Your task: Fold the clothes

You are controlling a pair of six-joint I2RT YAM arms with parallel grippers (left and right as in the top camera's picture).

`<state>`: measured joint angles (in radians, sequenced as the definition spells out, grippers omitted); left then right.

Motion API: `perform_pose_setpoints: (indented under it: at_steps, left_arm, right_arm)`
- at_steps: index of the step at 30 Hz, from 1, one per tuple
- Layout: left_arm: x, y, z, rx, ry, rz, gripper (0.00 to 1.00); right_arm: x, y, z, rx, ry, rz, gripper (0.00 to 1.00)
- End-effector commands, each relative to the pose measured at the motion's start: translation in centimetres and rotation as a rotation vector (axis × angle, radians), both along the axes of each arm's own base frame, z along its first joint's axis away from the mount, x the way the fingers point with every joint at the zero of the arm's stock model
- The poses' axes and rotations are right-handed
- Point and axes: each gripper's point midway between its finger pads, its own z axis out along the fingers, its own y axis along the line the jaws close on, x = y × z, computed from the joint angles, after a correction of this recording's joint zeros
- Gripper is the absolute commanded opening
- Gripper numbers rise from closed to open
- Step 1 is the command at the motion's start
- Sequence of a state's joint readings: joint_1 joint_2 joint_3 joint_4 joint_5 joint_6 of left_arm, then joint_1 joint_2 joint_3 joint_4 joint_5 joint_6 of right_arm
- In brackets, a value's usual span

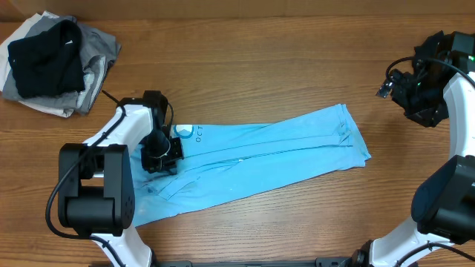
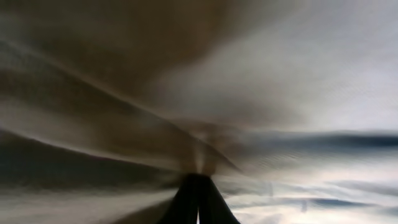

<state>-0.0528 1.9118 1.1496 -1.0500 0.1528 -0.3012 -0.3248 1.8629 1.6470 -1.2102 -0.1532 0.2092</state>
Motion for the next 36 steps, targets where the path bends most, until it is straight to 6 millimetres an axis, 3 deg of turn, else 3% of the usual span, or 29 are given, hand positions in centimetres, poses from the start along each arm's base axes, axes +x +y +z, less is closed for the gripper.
perform_pose_setpoints:
  at_steps: [1,10,18,21,26,31,36]
  left_arm:
    - [-0.9,2.8,-0.7,0.088,0.023,0.048,0.06]
    - [-1.0,8.2,-1.4,0.100,0.005,0.203,0.04]
    - [-1.3,14.2,-1.1,0.203,-0.015,0.327,0.11]
    - [-1.2,15.5,-0.5,0.196,-0.019,0.380,0.22]
    - [0.6,16.0,2.2,0.134,-0.047,0.427,0.31]
    - [2.9,16.1,6.3,0.131,-0.090,0.412,0.36]
    - [5.0,13.3,10.5,0.004,-0.154,0.395,0.37]
  right_arm:
    - [0.1,0.3,-0.2,0.009,-0.002,0.006,1.00]
    - [-0.3,1.0,-0.2,0.046,0.011,0.013,1.00]
    - [-1.2,2.6,-0.3,0.088,0.055,0.036,1.00]
    - [-1.5,3.8,-0.3,0.094,0.073,0.068,1.00]
    - [-1.3,7.1,-0.7,0.127,0.070,0.177,1.00]
    - [-1.2,9.9,-1.7,0.122,0.073,0.263,1.00]
    - [-1.7,11.3,-3.6,0.121,0.083,0.315,1.00]
